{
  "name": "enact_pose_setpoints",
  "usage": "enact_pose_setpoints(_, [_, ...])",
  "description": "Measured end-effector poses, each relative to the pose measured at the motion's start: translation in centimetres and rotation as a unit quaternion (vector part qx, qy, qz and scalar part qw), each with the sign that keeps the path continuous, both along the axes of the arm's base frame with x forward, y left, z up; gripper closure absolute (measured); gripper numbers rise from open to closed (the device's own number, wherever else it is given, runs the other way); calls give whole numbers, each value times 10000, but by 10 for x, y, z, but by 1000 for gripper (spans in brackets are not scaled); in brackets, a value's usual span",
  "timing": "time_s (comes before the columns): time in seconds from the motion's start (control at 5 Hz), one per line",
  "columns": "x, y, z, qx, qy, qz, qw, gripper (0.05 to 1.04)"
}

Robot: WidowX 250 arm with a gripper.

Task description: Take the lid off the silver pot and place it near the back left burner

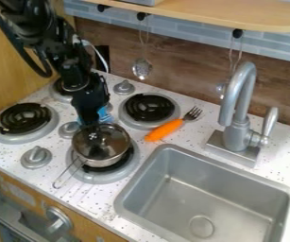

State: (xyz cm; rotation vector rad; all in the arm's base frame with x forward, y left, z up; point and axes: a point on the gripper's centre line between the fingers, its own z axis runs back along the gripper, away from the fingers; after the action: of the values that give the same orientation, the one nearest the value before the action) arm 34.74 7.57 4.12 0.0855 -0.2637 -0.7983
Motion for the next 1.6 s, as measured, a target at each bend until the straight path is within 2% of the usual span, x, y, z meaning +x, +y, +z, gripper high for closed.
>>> enact_pose_setpoints(0.2, [-3,1,-9,-161,123,-106,9997,164])
enact_pose_setpoints(0.6, [-3,0,-12,-281,-60,-109,9995,707])
enact_pose_setpoints(0.8, [-1,1,-12,-260,-106,-127,9995,777])
enact_pose_setpoints(1.2, [-1,-1,-12,-286,-128,-134,9994,777])
enact_pose_setpoints(1.4, [-1,-3,0,-452,-367,-267,9979,777])
enact_pose_setpoints(1.6, [8,11,45,-314,-1215,7,9921,777])
